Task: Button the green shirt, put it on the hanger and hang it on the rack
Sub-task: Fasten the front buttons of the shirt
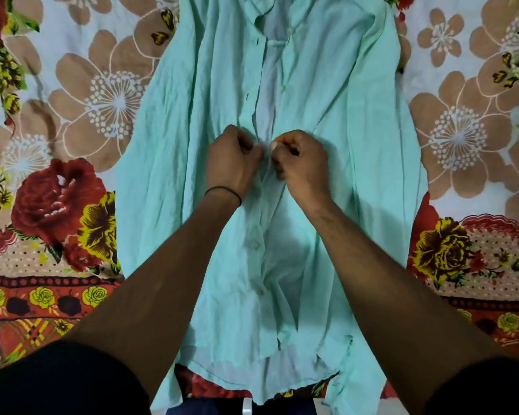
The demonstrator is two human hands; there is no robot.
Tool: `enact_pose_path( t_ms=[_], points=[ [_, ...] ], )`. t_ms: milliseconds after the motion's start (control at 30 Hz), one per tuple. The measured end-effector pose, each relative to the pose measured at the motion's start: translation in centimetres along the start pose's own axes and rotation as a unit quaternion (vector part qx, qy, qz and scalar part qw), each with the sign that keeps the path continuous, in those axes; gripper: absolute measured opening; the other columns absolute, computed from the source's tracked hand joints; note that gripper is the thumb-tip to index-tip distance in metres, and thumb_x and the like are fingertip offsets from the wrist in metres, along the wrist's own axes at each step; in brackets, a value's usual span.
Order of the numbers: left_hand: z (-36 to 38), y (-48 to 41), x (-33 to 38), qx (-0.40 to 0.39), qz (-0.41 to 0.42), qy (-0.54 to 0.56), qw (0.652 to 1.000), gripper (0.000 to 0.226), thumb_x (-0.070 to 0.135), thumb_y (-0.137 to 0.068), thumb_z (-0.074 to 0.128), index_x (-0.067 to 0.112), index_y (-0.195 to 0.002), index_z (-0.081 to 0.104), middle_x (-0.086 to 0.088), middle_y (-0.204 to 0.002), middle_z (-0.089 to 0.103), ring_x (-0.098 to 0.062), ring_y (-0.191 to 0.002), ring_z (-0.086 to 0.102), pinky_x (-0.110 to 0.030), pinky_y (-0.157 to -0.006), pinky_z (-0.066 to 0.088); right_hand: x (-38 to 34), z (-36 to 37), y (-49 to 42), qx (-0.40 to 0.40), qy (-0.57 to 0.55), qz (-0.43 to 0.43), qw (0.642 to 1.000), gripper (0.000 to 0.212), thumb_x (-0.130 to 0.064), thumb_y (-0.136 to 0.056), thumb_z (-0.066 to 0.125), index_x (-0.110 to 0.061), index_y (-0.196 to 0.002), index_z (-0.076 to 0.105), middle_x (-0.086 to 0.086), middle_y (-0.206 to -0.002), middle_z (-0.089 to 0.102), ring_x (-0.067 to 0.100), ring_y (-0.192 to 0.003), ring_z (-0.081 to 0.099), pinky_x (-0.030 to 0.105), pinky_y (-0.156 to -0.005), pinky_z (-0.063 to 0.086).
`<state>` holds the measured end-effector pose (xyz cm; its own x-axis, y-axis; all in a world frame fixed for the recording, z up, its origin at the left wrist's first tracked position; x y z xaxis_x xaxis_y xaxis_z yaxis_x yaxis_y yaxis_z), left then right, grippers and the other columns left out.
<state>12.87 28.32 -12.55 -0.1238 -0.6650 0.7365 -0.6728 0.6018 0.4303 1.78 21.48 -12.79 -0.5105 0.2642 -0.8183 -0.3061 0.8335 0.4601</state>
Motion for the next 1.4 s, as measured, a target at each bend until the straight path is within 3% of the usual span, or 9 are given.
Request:
enact_pose_path(
  t_ms=[233, 300, 367, 467, 633, 1000, 1167, 1400],
  points=[
    [0.2, 0.1, -0.9, 0.036, 0.001, -0.034, 0.999, 0.01, 0.02, -0.091, 0.063, 0.012, -0.089, 0.057, 0.0, -0.079, 0.06, -0.02, -0.072, 0.06, -0.037, -0.07, 0.054, 0.9, 0.6, -0.7, 0.031, 0.016, 0.017, 0.999, 0.012, -0.021, -0.085, 0.065, -0.01, -0.083, 0.07, 0.0, -0.068, 0.068, 0.015, -0.059, 0.061, 0.04, -0.063, 0.056],
    [-0.1, 0.1, -1.5, 0.022, -0.009, 0.025, 0.999, 0.008, 0.016, -0.094, 0.058, 0.008, -0.092, 0.06, -0.004, -0.076, 0.063, -0.022, -0.066, 0.064, -0.037, -0.063, 0.056, 0.8, 0.4, -0.8, 0.021, 0.002, 0.031, 0.999, 0.011, -0.017, -0.087, 0.065, -0.009, -0.082, 0.07, 0.0, -0.064, 0.066, 0.016, -0.056, 0.059, 0.038, -0.059, 0.054],
    [-0.6, 0.2, -1.8, -0.002, -0.042, 0.129, 0.991, 0.011, 0.012, -0.096, 0.057, 0.002, -0.095, 0.061, -0.007, -0.065, 0.061, -0.015, -0.054, 0.061, -0.027, -0.053, 0.051, 0.5, 0.2, -0.6, 0.001, -0.034, 0.044, 0.998, 0.012, -0.012, -0.089, 0.065, -0.003, -0.082, 0.069, 0.006, -0.06, 0.06, 0.019, -0.053, 0.053, 0.033, -0.052, 0.047],
    [-1.2, 0.4, -1.8, -0.044, -0.049, 0.195, 0.979, 0.009, 0.01, -0.097, 0.057, 0.002, -0.094, 0.061, -0.005, -0.057, 0.057, -0.011, -0.048, 0.055, -0.019, -0.053, 0.046, 0.0, -0.3, -0.2, -0.037, -0.09, 0.052, 0.994, 0.016, -0.009, -0.09, 0.066, 0.007, -0.086, 0.067, 0.015, -0.063, 0.051, 0.022, -0.057, 0.045, 0.025, -0.05, 0.042],
    [-0.1, 0.7, -0.8, -0.09, -0.052, 0.217, 0.971, 0.009, 0.008, -0.097, 0.056, 0.008, -0.089, 0.061, -0.003, -0.055, 0.056, -0.014, -0.049, 0.051, -0.023, -0.05, 0.043, -0.2, -0.5, 0.4, -0.078, -0.102, 0.041, 0.991, 0.015, -0.009, -0.092, 0.065, 0.005, -0.092, 0.07, 0.016, -0.065, 0.052, 0.02, -0.06, 0.046, 0.022, -0.055, 0.041],
    [-0.1, 0.8, -0.8, -0.106, -0.062, 0.254, 0.959, 0.007, 0.004, -0.096, 0.056, 0.002, -0.091, 0.059, -0.007, -0.057, 0.055, -0.017, -0.049, 0.049, -0.023, -0.047, 0.038, 0.5, -0.1, 0.1, -0.04, -0.112, 0.043, 0.992, 0.011, -0.01, -0.093, 0.064, -0.004, -0.086, 0.069, 0.004, -0.057, 0.054, 0.015, -0.055, 0.048, 0.024, -0.054, 0.043],
    [-0.1, 0.8, -0.6, -0.112, -0.054, 0.265, 0.956, 0.016, 0.004, -0.099, 0.045, -0.002, -0.096, 0.06, -0.013, -0.067, 0.063, -0.019, -0.048, 0.051, -0.021, -0.045, 0.037, 0.6, -0.1, -0.1, -0.049, -0.113, 0.043, 0.991, 0.012, -0.009, -0.094, 0.063, -0.001, -0.089, 0.07, 0.008, -0.058, 0.054, 0.014, -0.053, 0.047, 0.022, -0.053, 0.043],
    [0.8, 0.4, -1.0, -0.083, -0.056, 0.244, 0.965, 0.004, 0.004, -0.09, 0.062, 0.002, -0.093, 0.061, -0.019, -0.069, 0.061, -0.02, -0.049, 0.049, -0.024, -0.045, 0.039, 0.6, -0.1, -0.1, -0.055, -0.116, 0.038, 0.991, 0.014, -0.007, -0.094, 0.062, 0.004, -0.09, 0.069, 0.013, -0.059, 0.053, 0.02, -0.055, 0.047, 0.023, -0.052, 0.042]
  ],
)
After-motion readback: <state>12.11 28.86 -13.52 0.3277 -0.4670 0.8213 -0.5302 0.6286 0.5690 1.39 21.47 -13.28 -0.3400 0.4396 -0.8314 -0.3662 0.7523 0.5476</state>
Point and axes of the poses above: each hand's wrist, its own y-axis away from the middle knuckle, its own z-axis out of the palm, x = y × z, the point moved 2 cm from there along -y, towards the middle knuckle
